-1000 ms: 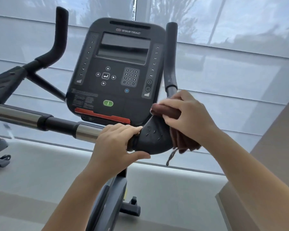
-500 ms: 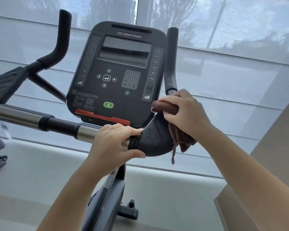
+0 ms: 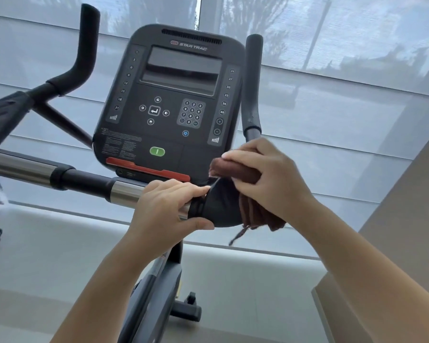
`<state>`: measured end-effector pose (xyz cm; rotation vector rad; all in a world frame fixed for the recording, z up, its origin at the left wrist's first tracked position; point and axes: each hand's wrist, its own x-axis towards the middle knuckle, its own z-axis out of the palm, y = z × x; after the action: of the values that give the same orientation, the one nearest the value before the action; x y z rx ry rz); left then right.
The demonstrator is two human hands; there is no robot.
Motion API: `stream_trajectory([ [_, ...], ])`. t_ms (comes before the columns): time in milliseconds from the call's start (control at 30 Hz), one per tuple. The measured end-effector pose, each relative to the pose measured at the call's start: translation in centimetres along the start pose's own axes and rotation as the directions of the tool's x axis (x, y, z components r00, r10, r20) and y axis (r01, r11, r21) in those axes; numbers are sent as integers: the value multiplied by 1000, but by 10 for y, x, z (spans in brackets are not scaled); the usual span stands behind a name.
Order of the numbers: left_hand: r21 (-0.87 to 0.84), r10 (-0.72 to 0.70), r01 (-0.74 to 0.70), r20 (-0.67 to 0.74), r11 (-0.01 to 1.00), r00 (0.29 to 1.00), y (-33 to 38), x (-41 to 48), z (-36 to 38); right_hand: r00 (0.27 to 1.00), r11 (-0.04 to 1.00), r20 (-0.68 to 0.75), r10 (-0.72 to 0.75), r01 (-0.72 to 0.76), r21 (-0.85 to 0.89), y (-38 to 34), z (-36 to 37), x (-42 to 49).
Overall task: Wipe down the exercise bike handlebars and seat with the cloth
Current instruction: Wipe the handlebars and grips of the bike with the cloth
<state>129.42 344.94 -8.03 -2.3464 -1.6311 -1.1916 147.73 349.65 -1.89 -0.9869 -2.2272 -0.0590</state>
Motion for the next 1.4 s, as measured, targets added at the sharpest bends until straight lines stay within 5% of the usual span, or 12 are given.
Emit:
stream_trajectory([
  [133, 1, 25, -25, 7, 1000, 1000, -2, 1, -1, 990, 992, 123, -73, 85, -89, -3, 3, -11],
  [400, -19, 78, -77, 50, 997, 996, -8, 0, -3, 950, 943, 97, -297, 308, -127, -9, -8, -42],
  [867, -7, 94, -94, 51, 996, 994, -12, 0, -3, 939, 932, 95, -330, 340, -126, -5, -4, -54],
  [1000, -5, 63, -63, 9, 998, 998, -7, 1, -3, 989, 990, -57, -138, 137, -31, 5, -11, -12],
  [1133, 2, 66, -66, 8, 998, 998, -8, 1, -2, 998, 997, 59, 26, -21, -77, 9, 0, 2],
  [1400, 0, 32, -32, -3, 999, 999, -3, 0, -3, 990, 988, 11, -139, 137, 70, 21, -6, -43],
])
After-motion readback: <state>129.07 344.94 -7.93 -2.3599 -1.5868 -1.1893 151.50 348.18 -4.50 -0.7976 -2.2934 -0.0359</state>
